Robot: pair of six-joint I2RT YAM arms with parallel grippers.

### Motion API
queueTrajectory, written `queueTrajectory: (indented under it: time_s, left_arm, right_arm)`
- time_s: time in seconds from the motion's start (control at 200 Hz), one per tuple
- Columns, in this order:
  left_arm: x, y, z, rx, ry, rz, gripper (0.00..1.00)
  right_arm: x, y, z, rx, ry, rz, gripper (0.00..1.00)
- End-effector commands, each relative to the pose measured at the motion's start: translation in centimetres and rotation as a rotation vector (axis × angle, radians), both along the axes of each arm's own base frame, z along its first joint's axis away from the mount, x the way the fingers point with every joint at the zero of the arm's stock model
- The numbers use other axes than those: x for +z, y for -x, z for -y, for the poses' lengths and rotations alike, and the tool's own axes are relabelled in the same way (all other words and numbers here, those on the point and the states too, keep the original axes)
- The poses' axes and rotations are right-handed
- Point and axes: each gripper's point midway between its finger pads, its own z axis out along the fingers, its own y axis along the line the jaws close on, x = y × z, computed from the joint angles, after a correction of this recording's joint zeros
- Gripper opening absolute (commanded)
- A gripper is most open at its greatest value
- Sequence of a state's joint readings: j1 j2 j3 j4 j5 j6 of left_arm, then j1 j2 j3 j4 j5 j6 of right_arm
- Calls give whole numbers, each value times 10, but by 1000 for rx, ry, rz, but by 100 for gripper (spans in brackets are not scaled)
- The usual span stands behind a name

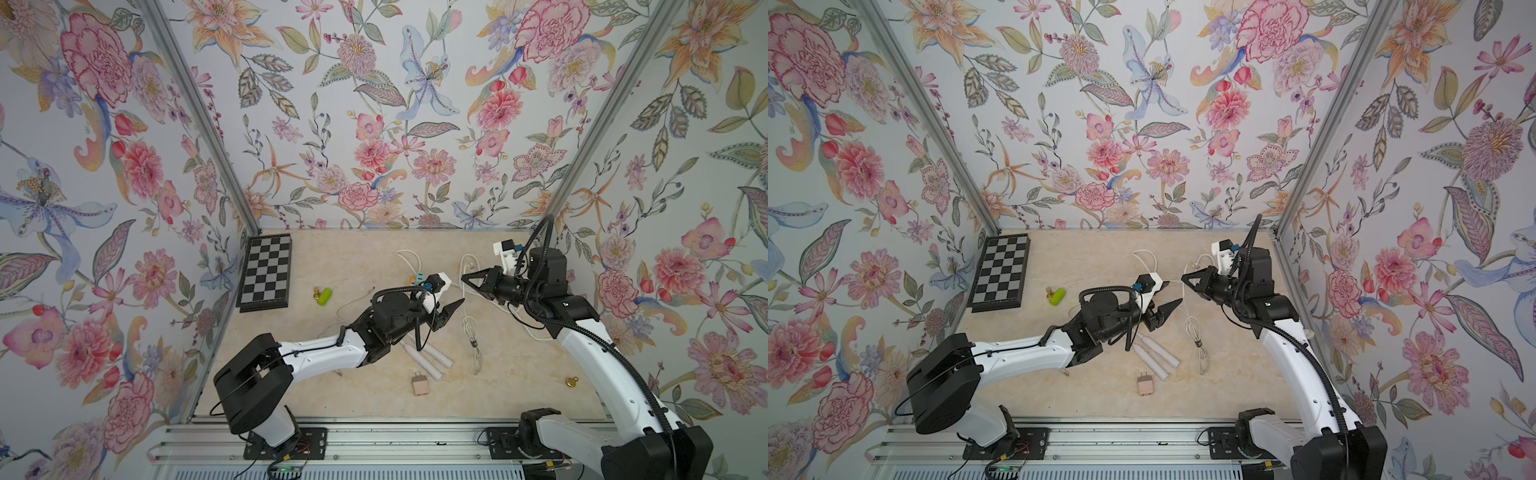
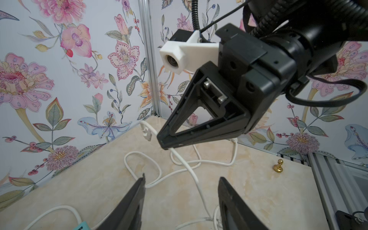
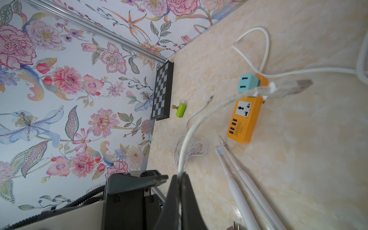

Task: Charge the electric toothbrush
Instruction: Pick up the charging cable from the center of the board.

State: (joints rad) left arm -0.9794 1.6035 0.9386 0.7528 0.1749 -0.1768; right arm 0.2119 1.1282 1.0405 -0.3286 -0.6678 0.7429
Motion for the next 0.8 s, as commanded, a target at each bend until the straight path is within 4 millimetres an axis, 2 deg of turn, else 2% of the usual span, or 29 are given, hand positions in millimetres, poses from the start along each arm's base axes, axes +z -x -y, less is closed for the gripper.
queueTrajectory:
  time_s: [0.0, 0.115, 0.28, 0.39, 0.46, 0.525, 0.796]
  left_arm:
    - [23, 7, 12, -38, 77, 24, 59]
    - [12, -10, 14, 46, 39, -9, 52]
    - [7, -24, 11, 121, 22, -31, 43]
    - [3, -24, 14, 112, 8, -43, 37]
    - [0, -26, 18, 110, -13, -54, 29]
    - [-3, -30, 21, 119, -36, -64, 25]
    - [12, -38, 19, 164, -36, -85, 2]
  right_arm:
    - [28, -9, 2, -81, -25, 58, 0]
    - [33, -10, -6, -67, -57, 65, 0]
    - [34, -12, -8, -78, -45, 77, 0]
    - [34, -13, -6, -96, -46, 83, 0]
    - [36, -13, -7, -93, -50, 89, 0]
    - [39, -13, -8, -96, -50, 102, 0]
    - [50, -9, -5, -93, -48, 154, 0]
